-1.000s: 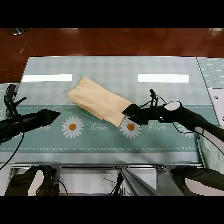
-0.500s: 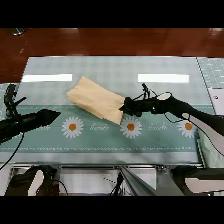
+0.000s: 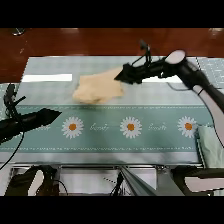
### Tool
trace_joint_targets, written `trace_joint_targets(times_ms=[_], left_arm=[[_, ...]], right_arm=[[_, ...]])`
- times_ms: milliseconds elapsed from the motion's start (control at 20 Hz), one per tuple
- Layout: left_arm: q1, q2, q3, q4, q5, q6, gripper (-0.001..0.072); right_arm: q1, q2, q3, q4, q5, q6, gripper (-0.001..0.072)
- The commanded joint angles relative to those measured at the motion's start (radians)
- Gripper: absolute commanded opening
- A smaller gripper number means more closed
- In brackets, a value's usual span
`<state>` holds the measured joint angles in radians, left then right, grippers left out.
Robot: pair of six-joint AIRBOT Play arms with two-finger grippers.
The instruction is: Fold the shirts.
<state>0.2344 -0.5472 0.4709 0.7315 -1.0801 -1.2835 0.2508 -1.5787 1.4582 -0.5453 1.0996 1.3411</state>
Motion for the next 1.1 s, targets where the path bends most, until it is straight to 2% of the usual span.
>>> trace_joint_targets(times_ms=[0, 150, 300, 500, 700, 800, 1050], left_arm=[[0.0, 0.0, 0.0, -0.086, 0.004, -0.018, 0.0019], [0.0, 0.0, 0.0, -0.088, 0.007, -0.01, 0.0019], [0.0, 0.0, 0.0, -0.088, 0.007, -0.01, 0.0019], [0.0, 0.0, -0.001, -0.088, 0.008, -0.01, 0.0019], [0.0, 0.0, -0.001, -0.088, 0.007, -0.01, 0.0019], [0.0, 0.0, -0.001, -0.088, 0.007, 0.014, 0.002], [0.0, 0.0, -0.002, -0.088, 0.007, 0.019, 0.002]], right_arm=[[-0.082, 0.0, 0.313, -0.14, 0.196, 0.121, 0.0027], [-0.18, 0.001, 0.505, -0.254, 0.297, 0.219, 0.0027], [-0.312, 0.026, 0.587, -0.273, 0.412, 0.264, 0.0027], [-0.503, 0.109, 0.587, -0.279, 0.49, 0.286, 0.0027], [-0.714, 0.168, 0.586, -0.287, 0.643, 0.315, 0.0027], [-0.794, 0.192, 0.586, -0.379, 0.757, 0.325, 0.0027], [-0.937, 0.36, 0.401, -0.618, 0.757, 0.326, 0.0025]])
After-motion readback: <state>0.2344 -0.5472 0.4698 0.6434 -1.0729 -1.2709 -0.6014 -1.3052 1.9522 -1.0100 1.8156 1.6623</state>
